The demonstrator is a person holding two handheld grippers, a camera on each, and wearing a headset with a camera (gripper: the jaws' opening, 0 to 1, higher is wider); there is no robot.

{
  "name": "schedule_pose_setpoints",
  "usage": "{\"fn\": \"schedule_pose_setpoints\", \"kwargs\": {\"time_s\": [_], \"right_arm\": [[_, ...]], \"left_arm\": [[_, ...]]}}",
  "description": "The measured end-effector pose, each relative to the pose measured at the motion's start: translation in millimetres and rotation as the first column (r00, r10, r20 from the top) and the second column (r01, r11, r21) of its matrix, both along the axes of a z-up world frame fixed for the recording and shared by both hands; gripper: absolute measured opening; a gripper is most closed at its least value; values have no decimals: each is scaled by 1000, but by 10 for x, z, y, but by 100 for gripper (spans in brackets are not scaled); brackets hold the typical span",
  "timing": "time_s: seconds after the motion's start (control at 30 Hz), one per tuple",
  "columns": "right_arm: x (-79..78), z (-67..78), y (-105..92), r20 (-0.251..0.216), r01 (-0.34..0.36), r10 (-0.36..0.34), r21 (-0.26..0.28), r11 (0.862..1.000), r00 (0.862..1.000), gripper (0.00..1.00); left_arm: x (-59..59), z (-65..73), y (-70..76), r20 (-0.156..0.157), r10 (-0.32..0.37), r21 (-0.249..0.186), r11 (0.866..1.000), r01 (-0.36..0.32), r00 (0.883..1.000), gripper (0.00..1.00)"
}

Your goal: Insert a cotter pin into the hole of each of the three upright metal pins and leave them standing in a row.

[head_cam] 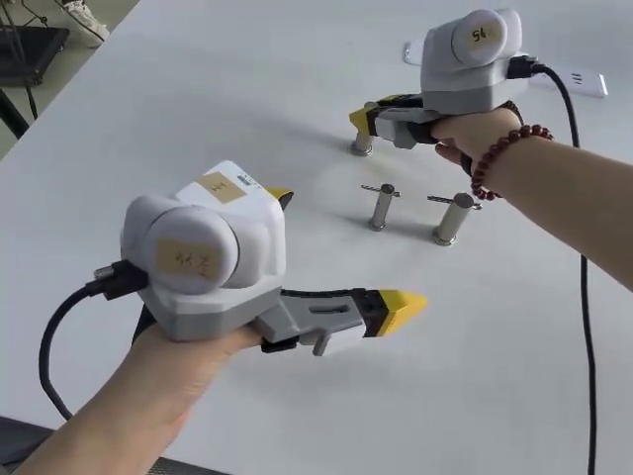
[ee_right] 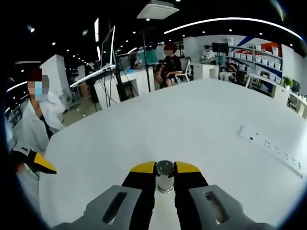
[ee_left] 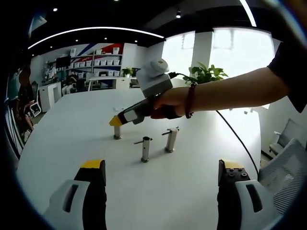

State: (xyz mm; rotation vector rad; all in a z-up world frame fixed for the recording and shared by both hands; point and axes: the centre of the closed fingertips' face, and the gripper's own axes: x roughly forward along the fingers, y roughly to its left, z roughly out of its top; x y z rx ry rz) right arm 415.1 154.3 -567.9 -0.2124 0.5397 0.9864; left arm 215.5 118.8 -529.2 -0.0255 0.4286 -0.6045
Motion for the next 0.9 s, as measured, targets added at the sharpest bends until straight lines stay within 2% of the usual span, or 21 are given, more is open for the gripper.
{"fn": "schedule_pose_setpoints", "kwargs": {"time_s": [0.37, 0.6, 0.8, 0.9], "right_arm": [[-85, -1, -302, 6, 0, 1, -54, 999, 1000, 8], [-151, 18, -536, 28, -14, 16, -76, 997, 999, 8], [-279, 57, -811, 53, -34, 40, -116, 993, 998, 8], [-338, 89, -910, 61, -43, 51, -128, 991, 997, 8]], "left_arm": [[-6, -13, -23, 7, -10, 16, 1000, 10, 1000, 97], [-16, -20, -41, 10, -20, 25, 1000, 19, 1000, 97], [-18, 4, -39, 25, -18, 21, 1000, 18, 1000, 96], [-30, -6, -36, 21, -19, 26, 999, 19, 1000, 96]]}}
